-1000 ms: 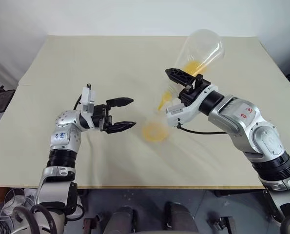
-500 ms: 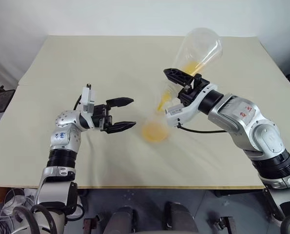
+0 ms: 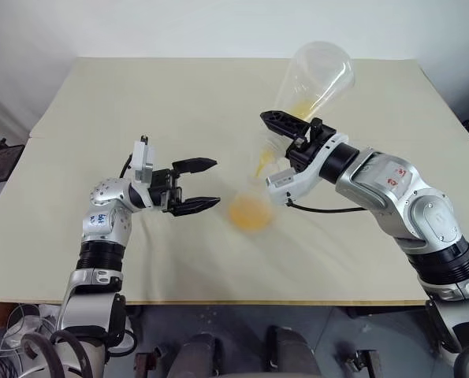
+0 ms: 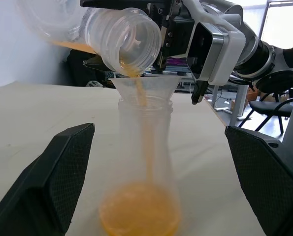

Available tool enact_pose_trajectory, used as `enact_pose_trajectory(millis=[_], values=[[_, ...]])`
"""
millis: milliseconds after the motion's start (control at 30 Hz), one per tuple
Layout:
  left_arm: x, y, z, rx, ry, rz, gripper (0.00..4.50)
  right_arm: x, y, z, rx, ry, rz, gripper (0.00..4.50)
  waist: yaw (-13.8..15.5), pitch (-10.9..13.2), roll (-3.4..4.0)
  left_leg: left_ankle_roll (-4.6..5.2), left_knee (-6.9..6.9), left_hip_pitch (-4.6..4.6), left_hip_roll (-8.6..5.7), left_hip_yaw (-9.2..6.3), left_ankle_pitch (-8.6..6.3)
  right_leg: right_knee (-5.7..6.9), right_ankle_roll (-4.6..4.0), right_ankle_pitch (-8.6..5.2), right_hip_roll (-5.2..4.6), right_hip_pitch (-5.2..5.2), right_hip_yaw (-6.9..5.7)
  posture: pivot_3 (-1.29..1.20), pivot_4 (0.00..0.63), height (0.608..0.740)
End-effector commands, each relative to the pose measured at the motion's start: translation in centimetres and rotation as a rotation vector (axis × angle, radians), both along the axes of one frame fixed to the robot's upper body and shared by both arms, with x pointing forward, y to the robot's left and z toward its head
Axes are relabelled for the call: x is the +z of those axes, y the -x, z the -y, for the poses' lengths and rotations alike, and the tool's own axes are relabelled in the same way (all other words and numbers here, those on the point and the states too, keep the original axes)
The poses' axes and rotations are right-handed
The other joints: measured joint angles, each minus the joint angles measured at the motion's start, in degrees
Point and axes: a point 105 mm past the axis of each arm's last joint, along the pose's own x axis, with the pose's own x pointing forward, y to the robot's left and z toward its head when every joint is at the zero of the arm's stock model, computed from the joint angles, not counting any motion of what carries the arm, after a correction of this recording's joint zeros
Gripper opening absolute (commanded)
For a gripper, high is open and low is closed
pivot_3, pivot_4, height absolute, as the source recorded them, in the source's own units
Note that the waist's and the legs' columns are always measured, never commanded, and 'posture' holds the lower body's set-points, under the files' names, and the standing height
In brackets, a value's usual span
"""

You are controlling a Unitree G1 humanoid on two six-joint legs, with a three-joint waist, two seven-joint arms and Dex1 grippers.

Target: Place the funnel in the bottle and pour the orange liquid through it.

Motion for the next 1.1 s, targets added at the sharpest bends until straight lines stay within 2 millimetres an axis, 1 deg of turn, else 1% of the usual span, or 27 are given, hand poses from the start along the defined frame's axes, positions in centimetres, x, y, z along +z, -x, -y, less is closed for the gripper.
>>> enact_pose_trajectory(millis=[33, 1100], values=[[0.91, 0.01, -0.13, -0.003, 0.031, 0.032, 4.50, 2.29, 0.46, 0.44, 0.002, -0.018, 0.089, 2.51, 0.00, 0.00, 0.00, 0.00, 0.00, 0.00, 0.00, 0.00, 0.00, 0.00, 0.00, 0.00, 0.00, 0.00, 0.00, 0.00, 0.150, 0.740], [0.95, -0.53, 0.16, -0.007, 0.043, 0.047, 4.50, 2.88, -0.03, 0.44, 0.026, 0.064, 0.132, 2.51, -0.02, 0.00, 0.00, 0.00, 0.00, 0.00, 0.00, 0.01, 0.00, 0.00, 0.00, 0.00, 0.00, 0.00, 0.00, 0.00, 0.150, 0.740]])
